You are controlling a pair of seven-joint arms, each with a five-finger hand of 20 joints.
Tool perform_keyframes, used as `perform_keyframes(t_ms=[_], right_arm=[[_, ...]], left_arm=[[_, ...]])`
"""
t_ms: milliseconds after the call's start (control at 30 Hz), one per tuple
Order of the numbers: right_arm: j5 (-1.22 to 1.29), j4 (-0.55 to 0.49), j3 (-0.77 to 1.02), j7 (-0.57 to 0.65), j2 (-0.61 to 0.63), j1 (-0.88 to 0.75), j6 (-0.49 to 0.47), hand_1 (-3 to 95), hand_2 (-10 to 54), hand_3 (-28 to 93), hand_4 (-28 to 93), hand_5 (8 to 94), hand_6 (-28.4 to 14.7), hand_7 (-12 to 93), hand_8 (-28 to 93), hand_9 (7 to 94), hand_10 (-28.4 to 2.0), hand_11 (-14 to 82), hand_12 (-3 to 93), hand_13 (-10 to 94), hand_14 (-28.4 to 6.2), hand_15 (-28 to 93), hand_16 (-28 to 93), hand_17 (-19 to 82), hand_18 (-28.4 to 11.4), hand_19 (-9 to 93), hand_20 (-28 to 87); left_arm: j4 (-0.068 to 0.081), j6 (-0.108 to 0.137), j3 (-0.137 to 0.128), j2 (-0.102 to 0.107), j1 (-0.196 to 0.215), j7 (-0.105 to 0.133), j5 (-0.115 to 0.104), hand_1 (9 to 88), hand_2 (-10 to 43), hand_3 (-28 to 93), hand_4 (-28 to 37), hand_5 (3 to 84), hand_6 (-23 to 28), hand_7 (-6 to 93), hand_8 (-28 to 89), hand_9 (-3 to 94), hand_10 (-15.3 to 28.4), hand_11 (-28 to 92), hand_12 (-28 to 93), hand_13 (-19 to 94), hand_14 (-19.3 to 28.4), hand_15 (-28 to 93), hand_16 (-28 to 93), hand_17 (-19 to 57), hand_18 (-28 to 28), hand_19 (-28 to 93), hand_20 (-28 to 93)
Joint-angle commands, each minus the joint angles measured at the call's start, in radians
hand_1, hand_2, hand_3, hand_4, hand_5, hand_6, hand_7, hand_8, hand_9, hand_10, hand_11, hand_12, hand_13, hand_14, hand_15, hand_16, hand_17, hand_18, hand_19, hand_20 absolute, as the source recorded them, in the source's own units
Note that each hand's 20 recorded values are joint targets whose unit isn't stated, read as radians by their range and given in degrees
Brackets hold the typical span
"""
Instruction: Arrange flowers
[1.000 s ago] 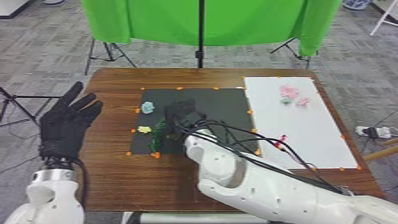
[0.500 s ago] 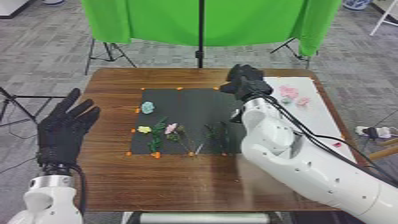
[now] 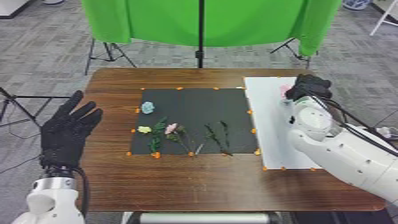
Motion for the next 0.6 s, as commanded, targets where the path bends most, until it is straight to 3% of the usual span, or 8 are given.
perform_keyframes(t_ms=[33,400,500,533,600], right_arm=[[-0.026,0.024,-0.007,-0.013,-0.05,-0.031,0.011,35.3,-9.5,79,-28,60.9,2.3,16,-13,66.1,-15.1,32.5,15.9,54,-13.4,80,12,22,-23.1,92,56],[-0.045,0.079,-0.012,-0.002,-0.076,-0.042,-0.046,38.4,-9.5,80,-28,64.1,3.7,17,-14,68.2,-13.4,33.7,15.8,56,-12.6,80,11,22,-22.8,91,57],[-0.073,0.088,-0.025,-0.006,-0.075,-0.049,-0.02,47.0,-9.5,72,-28,74.2,3.5,17,-5,77.0,-10.7,26.9,22.9,62,-10.0,79,14,24,-22.4,93,55],[-0.079,0.085,-0.028,-0.004,-0.073,-0.054,-0.007,52.4,-9.5,68,-28,81.9,3.6,18,-1,85.7,-8.3,20.4,30.0,66,-8.3,78,15,26,-21.7,93,54],[-0.094,0.076,-0.022,-0.014,-0.072,-0.066,0.018,56.3,-9.5,65,-28,86.0,3.9,18,0,90.6,-6.7,19.0,33.3,69,-7.1,78,17,28,-21.3,93,55]], left_arm=[[-0.002,0.016,0.003,0.004,0.015,0.011,-0.012,25.0,9.9,78,-24.9,38.4,8.3,11.4,-10,35.7,20.1,27,11,26,26.7,54,-9,-8.5,26.4,58,13],[0.003,0.008,-0.001,-0.011,-0.003,-0.014,-0.001,25.0,9.7,78,-24.8,38.3,8.3,11.4,-10,35.7,20.1,27,11,26,26.7,54,-9,-8.6,26.3,58,13],[0.001,0.012,-0.004,-0.009,0.0,-0.013,-0.003,25.1,9.7,78,-24.8,38.3,8.4,11.4,-10,35.7,20.1,27,11,26,26.7,54,-9,-8.6,26.3,58,13],[0.002,0.01,-0.006,-0.013,-0.003,-0.019,-0.001,25.1,9.7,78,-24.7,38.3,8.4,11.4,-10,35.7,20.1,27,11,26,26.7,54,-9,-8.6,26.3,58,13],[0.0,0.009,-0.009,-0.017,0.0,-0.022,0.002,25.1,9.7,78,-24.7,38.3,8.4,11.4,-10,35.7,20.0,27,11,26,26.6,54,-9,-8.6,26.3,58,13]])
